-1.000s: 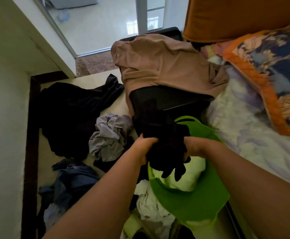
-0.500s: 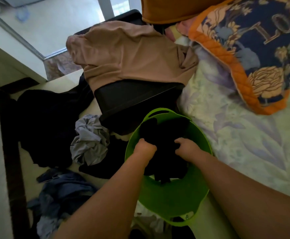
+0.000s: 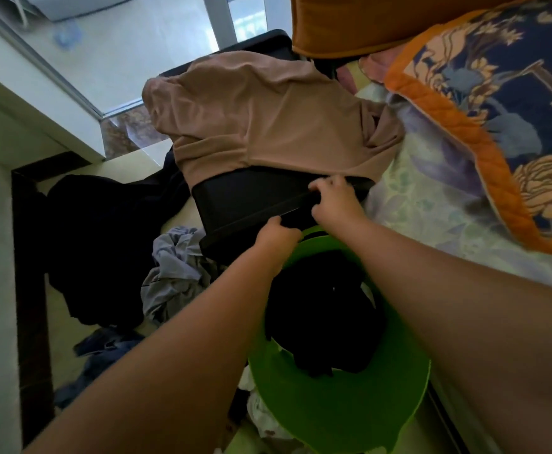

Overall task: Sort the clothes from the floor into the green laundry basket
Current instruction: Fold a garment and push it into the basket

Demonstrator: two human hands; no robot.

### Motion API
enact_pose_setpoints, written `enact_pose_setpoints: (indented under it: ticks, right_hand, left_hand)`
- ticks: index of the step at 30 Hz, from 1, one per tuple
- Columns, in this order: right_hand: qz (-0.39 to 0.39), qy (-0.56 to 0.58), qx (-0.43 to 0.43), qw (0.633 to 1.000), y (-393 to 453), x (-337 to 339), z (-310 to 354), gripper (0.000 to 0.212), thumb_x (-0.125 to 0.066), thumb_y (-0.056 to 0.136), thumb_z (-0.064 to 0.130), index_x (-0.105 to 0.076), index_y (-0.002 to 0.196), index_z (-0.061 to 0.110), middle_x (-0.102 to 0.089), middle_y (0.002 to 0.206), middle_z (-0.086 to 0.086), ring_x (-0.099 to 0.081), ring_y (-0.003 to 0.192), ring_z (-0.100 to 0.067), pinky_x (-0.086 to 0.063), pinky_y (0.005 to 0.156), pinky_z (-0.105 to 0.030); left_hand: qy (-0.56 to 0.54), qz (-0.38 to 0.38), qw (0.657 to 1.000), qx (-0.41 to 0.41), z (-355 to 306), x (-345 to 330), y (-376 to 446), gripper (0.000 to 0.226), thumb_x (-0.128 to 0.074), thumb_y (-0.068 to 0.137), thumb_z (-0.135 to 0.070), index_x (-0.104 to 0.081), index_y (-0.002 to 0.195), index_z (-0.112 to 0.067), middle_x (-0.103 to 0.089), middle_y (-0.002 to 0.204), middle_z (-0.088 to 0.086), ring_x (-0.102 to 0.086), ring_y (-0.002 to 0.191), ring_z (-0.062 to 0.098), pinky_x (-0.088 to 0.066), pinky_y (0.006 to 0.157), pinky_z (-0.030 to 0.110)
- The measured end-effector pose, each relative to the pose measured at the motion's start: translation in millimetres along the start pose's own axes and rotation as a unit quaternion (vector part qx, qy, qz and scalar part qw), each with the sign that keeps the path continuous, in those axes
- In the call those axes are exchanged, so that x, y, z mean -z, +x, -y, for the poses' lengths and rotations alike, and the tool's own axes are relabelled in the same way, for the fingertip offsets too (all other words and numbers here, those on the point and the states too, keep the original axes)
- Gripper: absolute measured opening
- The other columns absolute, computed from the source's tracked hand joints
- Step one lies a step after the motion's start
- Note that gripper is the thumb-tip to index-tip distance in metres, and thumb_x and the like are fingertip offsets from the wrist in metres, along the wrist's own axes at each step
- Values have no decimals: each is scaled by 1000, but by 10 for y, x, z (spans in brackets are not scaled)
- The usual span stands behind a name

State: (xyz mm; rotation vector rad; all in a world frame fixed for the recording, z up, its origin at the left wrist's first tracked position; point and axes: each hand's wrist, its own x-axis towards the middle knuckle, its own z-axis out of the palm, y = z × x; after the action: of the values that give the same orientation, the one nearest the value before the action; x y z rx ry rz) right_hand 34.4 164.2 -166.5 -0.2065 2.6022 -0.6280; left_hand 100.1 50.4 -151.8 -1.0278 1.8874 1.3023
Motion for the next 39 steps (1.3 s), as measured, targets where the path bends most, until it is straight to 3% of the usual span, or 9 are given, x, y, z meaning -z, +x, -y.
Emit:
enact_pose_setpoints:
  ticks: [5,9,14,20,27,30,34,36,39]
  right_hand:
    - [15,-171,10,985,358,11,109,46,-44,97,33,-43,141,18,-8,160,-5,-16,143,-32,-17,116,-43]
    - [66,-167,-72,981,445,-16,193,47,-42,96,25,-42,140,8,-25,154,-5,-25,139,-31,-19,114,-42]
    - [107,86,-46,990,285,72,459,33,-46,96,20,-61,123,9,-59,128,-11,-53,119,-29,-40,101,-33]
    - [293,328,63,896,-356,30,798,24,-58,90,10,-71,110,7,-72,111,-6,-64,109,-14,-42,103,-27]
    - [523,373,-18,766,-673,-168,889,33,-37,94,11,-69,98,2,-76,90,-4,-71,86,-13,-54,83,-25]
    - [476,300,-60,825,-665,-298,1046,32,-44,94,22,-74,90,14,-72,88,-1,-64,82,-17,-49,69,-28]
    - [214,384,-153,885,-565,-424,1336,33,-49,94,21,-67,116,3,-66,97,-10,-55,73,-19,-46,57,-22]
    - [81,412,-129,898,-494,-492,1515,41,-40,100,26,-58,123,-2,-64,112,-16,-58,81,-27,-44,57,-18]
    - [160,423,-128,883,-523,-478,1793,64,-40,91,66,-66,86,8,-63,80,-14,-58,72,-28,-46,56,-23]
  left_hand:
    - [-50,4,999,4,-127,252,77,54,-50,94,-28,-36,145,-20,-59,123,6,-59,95,19,-49,75,32]
    - [-93,46,994,36,-101,364,-12,21,-38,103,-21,-46,83,-20,-52,83,1,-49,72,12,-39,66,26]
    - [-227,6,973,45,-54,518,-74,45,-41,101,-38,-42,138,-12,-58,131,11,-56,119,29,-45,98,43]
    - [-387,-62,919,33,55,816,16,79,-49,77,-74,-49,130,-17,-63,116,7,-64,104,31,-54,88,47]
    - [-423,-108,899,41,424,1122,-155,24,-44,94,-7,-56,115,-4,-59,119,12,-57,104,30,-49,86,42]
    - [-425,-181,885,52,575,1311,-123,12,-44,88,4,-55,87,-1,-52,77,11,-51,70,23,-45,64,31]
    - [-410,-192,890,-50,809,1649,-267,33,-43,85,8,-60,111,-2,-54,81,4,-56,76,20,-51,78,34]
    - [-405,-153,889,-148,955,1837,-428,36,-36,76,13,-63,93,-5,-58,83,9,-58,80,25,-51,80,39]
    - [-308,-33,920,-240,1074,2001,-693,36,-40,67,13,-64,80,-10,-61,84,13,-60,84,29,-52,78,38]
